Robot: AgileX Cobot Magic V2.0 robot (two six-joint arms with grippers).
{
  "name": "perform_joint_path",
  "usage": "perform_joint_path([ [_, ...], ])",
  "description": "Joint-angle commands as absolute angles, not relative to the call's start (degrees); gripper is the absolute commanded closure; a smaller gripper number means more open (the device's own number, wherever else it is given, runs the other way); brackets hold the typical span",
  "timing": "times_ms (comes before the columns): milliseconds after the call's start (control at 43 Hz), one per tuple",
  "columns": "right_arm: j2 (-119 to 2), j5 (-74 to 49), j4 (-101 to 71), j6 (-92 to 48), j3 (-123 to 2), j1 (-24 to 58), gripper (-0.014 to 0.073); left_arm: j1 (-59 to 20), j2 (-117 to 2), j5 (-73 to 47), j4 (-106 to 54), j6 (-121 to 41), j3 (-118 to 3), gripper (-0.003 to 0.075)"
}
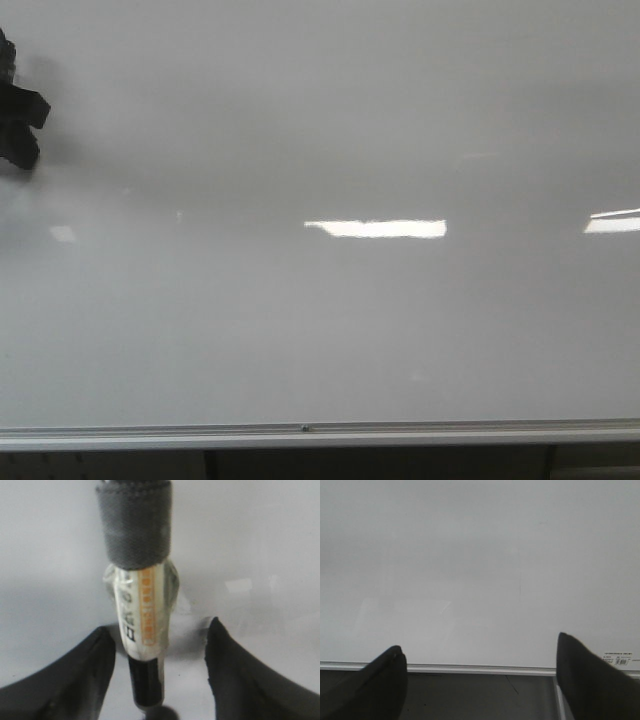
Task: Write number 2 on whiteboard
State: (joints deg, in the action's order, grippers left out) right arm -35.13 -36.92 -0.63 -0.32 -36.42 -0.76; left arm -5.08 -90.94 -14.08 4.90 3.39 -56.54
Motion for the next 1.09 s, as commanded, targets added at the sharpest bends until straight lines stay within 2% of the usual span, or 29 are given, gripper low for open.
perform_joint_path([
  [0, -35.5, -33.4, -0.7, -0.9, -38.2, -1.0, -0.0032, -5.1, -89.0, -9.4, 4.9, 4.0, -58.4, 0.0468],
  [419, -35.5, -33.4, -0.7, -0.9, -38.2, -1.0, -0.0032, -5.1, -89.7, -9.9, 5.3, 4.0, -58.4, 0.0643],
  [628, -35.5, -33.4, -0.7, -0.9, -38.2, -1.0, -0.0032, -5.1, -88.5, -13.5, 5.3, 3.9, -58.4, 0.0681],
  [791, -35.5, -33.4, -0.7, -0.9, -38.2, -1.0, -0.0032, -6.4, -84.3, -20.9, 5.3, 0.3, -58.7, 0.0681],
  [1070, -35.5, -33.4, -0.7, -0.9, -38.2, -1.0, -0.0032, -13.4, -76.2, -47.7, 3.7, -10.9, -66.5, 0.0681],
])
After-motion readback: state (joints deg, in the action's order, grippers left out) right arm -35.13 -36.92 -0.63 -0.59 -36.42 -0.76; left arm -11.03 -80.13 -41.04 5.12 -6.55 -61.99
